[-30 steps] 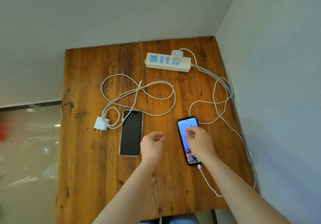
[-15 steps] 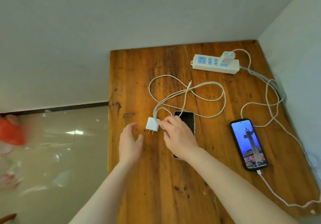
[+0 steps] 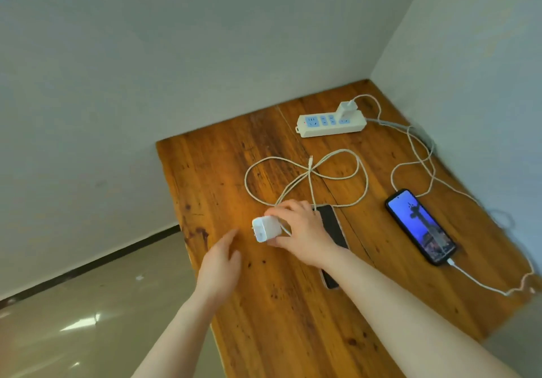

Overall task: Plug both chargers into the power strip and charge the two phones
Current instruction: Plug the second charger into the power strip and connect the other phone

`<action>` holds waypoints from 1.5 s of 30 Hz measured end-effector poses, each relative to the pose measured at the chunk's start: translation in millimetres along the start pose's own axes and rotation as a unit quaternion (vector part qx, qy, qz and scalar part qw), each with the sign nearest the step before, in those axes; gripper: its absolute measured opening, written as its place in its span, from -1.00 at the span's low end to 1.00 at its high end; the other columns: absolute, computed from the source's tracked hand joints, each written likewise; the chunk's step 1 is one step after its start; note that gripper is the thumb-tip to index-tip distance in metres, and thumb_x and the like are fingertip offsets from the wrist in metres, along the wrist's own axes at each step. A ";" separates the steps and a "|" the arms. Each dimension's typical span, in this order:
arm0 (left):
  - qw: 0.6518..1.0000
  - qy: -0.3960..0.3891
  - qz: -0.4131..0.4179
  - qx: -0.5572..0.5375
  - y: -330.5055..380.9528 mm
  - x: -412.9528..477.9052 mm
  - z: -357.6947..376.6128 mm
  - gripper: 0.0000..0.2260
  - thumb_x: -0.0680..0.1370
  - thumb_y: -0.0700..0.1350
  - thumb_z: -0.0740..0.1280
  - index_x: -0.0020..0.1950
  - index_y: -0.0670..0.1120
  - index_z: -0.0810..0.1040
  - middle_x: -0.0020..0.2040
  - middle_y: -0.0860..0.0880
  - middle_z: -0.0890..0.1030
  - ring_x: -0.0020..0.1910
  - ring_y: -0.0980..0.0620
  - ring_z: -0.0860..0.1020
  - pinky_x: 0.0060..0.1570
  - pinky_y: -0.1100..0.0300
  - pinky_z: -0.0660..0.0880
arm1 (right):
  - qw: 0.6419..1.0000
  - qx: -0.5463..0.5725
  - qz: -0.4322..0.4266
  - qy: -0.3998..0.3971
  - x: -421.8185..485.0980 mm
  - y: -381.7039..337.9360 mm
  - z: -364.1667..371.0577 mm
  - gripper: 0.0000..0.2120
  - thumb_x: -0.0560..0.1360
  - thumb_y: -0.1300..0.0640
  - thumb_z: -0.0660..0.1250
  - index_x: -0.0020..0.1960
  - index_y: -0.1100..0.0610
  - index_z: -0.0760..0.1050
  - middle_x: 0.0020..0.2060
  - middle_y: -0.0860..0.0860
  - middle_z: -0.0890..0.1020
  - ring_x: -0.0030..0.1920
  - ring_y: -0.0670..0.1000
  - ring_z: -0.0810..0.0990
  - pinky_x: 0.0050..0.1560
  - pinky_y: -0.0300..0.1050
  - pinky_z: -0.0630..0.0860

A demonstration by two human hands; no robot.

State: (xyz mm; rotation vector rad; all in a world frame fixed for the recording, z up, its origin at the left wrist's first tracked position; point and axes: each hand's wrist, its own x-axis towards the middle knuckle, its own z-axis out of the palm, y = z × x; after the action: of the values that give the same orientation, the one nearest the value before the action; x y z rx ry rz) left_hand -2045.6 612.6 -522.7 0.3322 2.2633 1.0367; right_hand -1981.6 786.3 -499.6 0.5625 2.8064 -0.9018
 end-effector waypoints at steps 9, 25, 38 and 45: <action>0.978 -0.124 0.142 -0.093 115.6 43.9 2.6 -0.41 0.44 -0.08 0.43 0.39 0.25 0.30 0.52 0.07 0.25 0.52 0.01 0.10 0.45 -0.20 0.07 | 0.826 0.561 0.044 0.012 23.2 -14.8 -129.0 -0.66 0.48 -0.19 0.21 0.14 -0.06 0.53 0.11 -0.01 0.66 0.19 -0.03 0.57 0.26 0.07 0.29; 0.948 -0.026 -0.065 -0.312 77.3 190.3 -66.0 -0.57 0.60 0.16 0.10 -0.02 -0.13 0.60 -0.32 -0.03 0.69 -0.16 0.00 0.68 -0.01 0.08 0.56 | 0.481 0.787 0.226 0.313 78.3 25.0 -122.5 -0.75 0.47 -0.02 0.30 -0.01 0.16 0.47 -0.48 -0.01 0.41 -0.53 -0.09 0.37 -0.53 -0.23 0.45; 0.871 -0.057 0.179 0.454 138.0 265.5 -63.9 -0.61 0.52 -0.17 0.18 0.31 -0.31 0.38 0.32 -0.31 0.40 0.30 -0.29 0.36 0.27 -0.09 0.34 | 0.841 0.284 0.391 0.244 124.3 45.8 -104.8 -0.54 0.43 -0.06 0.38 0.24 0.11 0.37 0.06 0.01 0.55 -0.08 -0.04 0.53 -0.41 -0.22 0.27; 0.884 -0.119 0.318 0.322 165.9 280.9 28.0 -0.42 0.57 0.05 0.23 0.53 -0.08 0.13 0.53 -0.06 0.22 0.49 -0.06 0.19 0.38 0.03 0.24 | 0.892 0.201 0.317 0.253 154.1 68.1 -107.9 -0.46 0.47 0.09 0.39 0.39 0.03 0.30 0.36 0.02 0.44 0.30 0.03 0.45 -0.04 -0.21 0.39</action>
State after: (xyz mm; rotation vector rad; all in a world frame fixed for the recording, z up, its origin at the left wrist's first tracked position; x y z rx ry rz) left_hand -2250.7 867.6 -533.6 1.4733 2.2429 0.4298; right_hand -2098.8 947.8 -485.9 1.8764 2.4809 -1.3083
